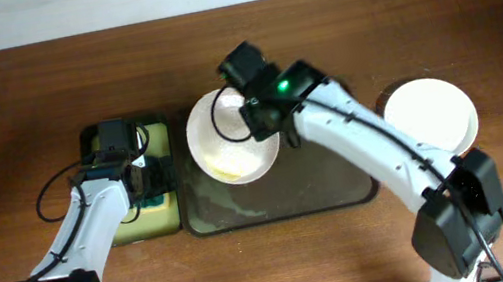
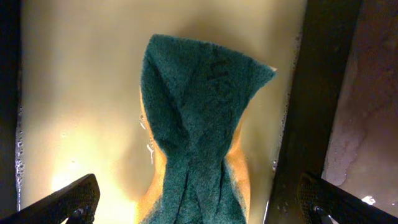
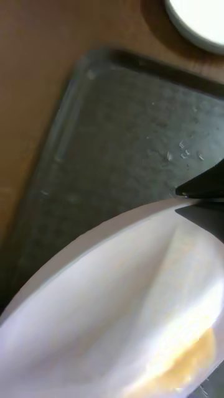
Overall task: Clean dirty plates on tray and stack at the side
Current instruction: 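Lift and tilt the pink plate with the right gripper, then carry the pink plate right and stack it on the plate pile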
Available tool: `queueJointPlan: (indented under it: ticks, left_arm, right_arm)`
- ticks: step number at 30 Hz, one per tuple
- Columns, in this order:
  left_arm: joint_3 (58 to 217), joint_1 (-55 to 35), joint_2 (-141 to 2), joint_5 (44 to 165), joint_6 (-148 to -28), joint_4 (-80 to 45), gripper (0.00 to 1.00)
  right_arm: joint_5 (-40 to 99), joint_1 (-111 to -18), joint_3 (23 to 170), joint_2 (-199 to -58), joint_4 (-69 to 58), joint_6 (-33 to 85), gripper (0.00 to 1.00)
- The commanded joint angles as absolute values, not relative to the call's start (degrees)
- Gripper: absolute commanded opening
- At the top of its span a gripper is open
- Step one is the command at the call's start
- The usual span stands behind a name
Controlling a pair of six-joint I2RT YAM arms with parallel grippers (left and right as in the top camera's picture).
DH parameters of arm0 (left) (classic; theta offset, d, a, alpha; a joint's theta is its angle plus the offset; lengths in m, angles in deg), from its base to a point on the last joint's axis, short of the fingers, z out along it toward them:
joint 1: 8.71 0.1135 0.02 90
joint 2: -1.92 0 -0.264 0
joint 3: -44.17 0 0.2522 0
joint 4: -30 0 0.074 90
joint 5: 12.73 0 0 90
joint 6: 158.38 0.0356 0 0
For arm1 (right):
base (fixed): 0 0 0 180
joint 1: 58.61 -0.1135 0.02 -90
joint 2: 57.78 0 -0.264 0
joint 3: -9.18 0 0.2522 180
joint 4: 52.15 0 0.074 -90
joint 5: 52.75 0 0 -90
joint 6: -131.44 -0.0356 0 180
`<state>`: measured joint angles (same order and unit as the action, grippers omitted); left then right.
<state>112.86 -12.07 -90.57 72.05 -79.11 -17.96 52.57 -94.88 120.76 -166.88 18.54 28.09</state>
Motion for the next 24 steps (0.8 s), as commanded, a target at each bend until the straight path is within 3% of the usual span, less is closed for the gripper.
queueJointPlan:
  ticks: [1,3,8,12,17,20,22,24]
  left_arm:
    - [112.34,-11.91,-90.33,71.42,-78.78,-17.87,0.99]
    - [112.34,-11.91,-90.33,71.42,-78.78,-17.85,1.00]
    - [112.34,-11.91,-90.33,71.42,-78.78,-17.87,0.99]
    - [112.34,-11.91,-90.33,71.42,-78.78,-17.87,0.99]
    - [112.34,-11.91,-90.33,71.42,-78.78,-17.85,0.99]
    - [112.34,-11.91,-90.33,71.42,-78.80,-17.85,0.99]
    - [112.34,-11.91,-90.33,71.42,-78.78,-17.87,0.99]
    - [112.34,-11.91,-90.33,71.42,-78.78,-17.85,0.99]
  right_arm:
    - [63.43,-98.42,121.85,-165.39,16.85,27.81,0.04]
    - [65.42,-98.75,121.85,-165.39,16.24,27.46,0.04]
    - [99.78,-108.03,122.48,-165.37,9.68,33.73,0.04]
    - [106.51,-118.24,122.48,-165.41,3.21,38.26,0.04]
    - [107.14,-115.44,122.48,-165.61,3.41,38.04,0.04]
    - [94.49,-112.27,122.48,-165.61,4.37,37.80,0.04]
    - [63.67,-102.75,122.48,-165.72,9.18,28.33,0.04]
    - [41.53,-92.08,122.48,-165.83,12.26,25.91,0.04]
